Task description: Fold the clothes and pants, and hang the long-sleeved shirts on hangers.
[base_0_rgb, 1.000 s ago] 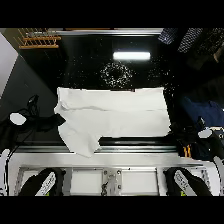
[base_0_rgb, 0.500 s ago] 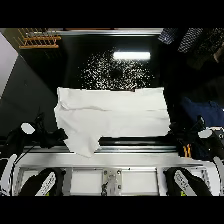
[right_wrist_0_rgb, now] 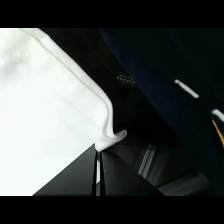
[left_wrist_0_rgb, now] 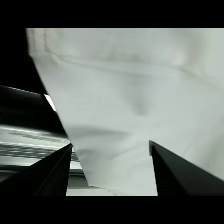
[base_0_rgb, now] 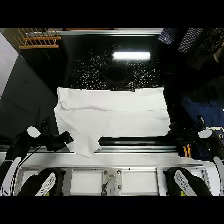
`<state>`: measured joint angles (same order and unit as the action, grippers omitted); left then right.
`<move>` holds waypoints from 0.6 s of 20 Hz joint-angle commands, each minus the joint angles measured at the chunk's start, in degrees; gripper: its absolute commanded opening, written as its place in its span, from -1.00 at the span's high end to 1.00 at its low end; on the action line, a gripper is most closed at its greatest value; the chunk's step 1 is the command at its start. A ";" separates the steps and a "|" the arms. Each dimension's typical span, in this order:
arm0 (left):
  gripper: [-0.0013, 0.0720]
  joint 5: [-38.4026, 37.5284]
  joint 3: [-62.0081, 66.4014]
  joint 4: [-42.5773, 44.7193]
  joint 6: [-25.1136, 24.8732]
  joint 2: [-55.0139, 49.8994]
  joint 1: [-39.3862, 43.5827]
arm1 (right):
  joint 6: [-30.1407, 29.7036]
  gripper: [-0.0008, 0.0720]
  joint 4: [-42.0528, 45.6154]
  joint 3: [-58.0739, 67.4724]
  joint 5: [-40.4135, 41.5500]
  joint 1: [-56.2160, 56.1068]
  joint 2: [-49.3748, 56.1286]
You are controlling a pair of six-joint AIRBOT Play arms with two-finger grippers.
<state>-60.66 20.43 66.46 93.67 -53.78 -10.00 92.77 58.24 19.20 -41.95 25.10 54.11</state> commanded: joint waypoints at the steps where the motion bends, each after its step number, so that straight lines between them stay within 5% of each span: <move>1: -0.42 0.76 -0.13 -0.59 1.36 -0.02 3.69 | 0.00 0.96 -0.04 -0.02 0.15 0.04 -0.04; 5: -0.41 0.66 -0.07 -0.66 1.33 -3.76 7.04 | 0.00 0.96 -0.04 -0.02 0.11 0.04 -0.04; 6: -0.27 0.68 -0.04 -0.61 1.33 -5.07 7.89 | 0.00 0.96 -0.04 -0.02 0.11 0.04 -0.04; 8: 0.67 0.20 1.05 -0.46 1.25 -6.88 8.63 | -0.09 0.95 -0.02 0.17 0.09 0.04 -0.04; 9: 0.95 -0.66 2.19 -0.37 0.52 -7.26 8.72 | -1.42 0.96 -0.02 0.74 -0.66 0.07 -0.09; 12: 0.95 -6.08 6.54 4.96 -0.44 -4.20 8.48 | -5.84 0.96 2.21 5.16 -8.26 0.13 -1.20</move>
<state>-61.91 23.83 67.61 94.04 -59.29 -1.83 90.13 58.50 21.37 -44.56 25.19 53.67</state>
